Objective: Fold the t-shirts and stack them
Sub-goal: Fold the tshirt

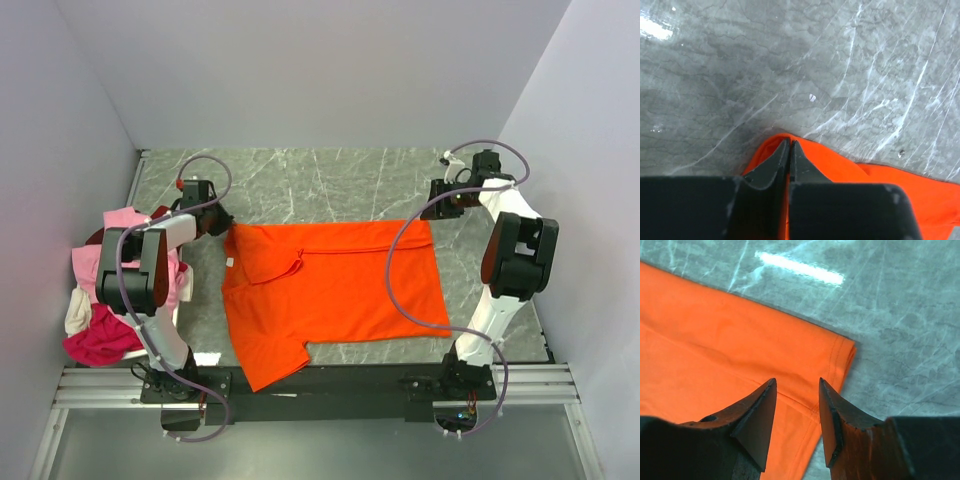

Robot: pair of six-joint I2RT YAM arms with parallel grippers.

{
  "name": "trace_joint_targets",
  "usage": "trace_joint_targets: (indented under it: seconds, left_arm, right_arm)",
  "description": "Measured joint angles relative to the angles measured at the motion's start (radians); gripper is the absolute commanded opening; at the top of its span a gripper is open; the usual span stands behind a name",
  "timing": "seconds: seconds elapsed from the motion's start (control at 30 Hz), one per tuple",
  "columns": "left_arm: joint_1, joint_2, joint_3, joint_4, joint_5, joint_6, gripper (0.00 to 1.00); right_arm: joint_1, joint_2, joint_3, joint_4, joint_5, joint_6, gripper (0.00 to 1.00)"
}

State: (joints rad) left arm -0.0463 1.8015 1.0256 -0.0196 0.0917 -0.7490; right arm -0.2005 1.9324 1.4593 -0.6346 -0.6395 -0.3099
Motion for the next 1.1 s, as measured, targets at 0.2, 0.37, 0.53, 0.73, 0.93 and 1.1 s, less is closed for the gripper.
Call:
trace_joint_targets:
  seconds: [0.2, 0.37, 0.53, 0.73, 0.93, 1.1]
  left_arm:
    - [0.014, 0.000, -0.012, 0.008, -0.002, 0.000, 0.00]
    - [0.024, 0.000, -0.028, 0.016, -0.001, -0.001, 0.00]
    - [0.026, 0.000, -0.034, 0.022, 0.006, -0.005, 0.00]
    - [0.026, 0.000, -0.036, 0.037, 0.021, -0.005, 0.00]
    - [0.027, 0.000, -0.036, 0.038, 0.027, -0.005, 0.00]
    - [0.029, 0.000, -0.036, 0.038, 0.028, -0.005, 0.00]
  right_arm:
    - [0.000, 0.027, 0.021, 0.038, 0.053, 0.082, 0.45]
    - [0.000, 0.068, 0.066, 0.055, 0.092, 0.140, 0.43]
    - [0.000, 0.128, 0.127, 0.048, 0.120, 0.164, 0.41]
    - [0.006, 0.209, 0.171, -0.002, 0.127, 0.160, 0.39]
    - [0.034, 0.234, 0.179, -0.051, 0.145, 0.147, 0.39]
    - [0.053, 0.238, 0.201, -0.077, 0.150, 0.133, 0.23]
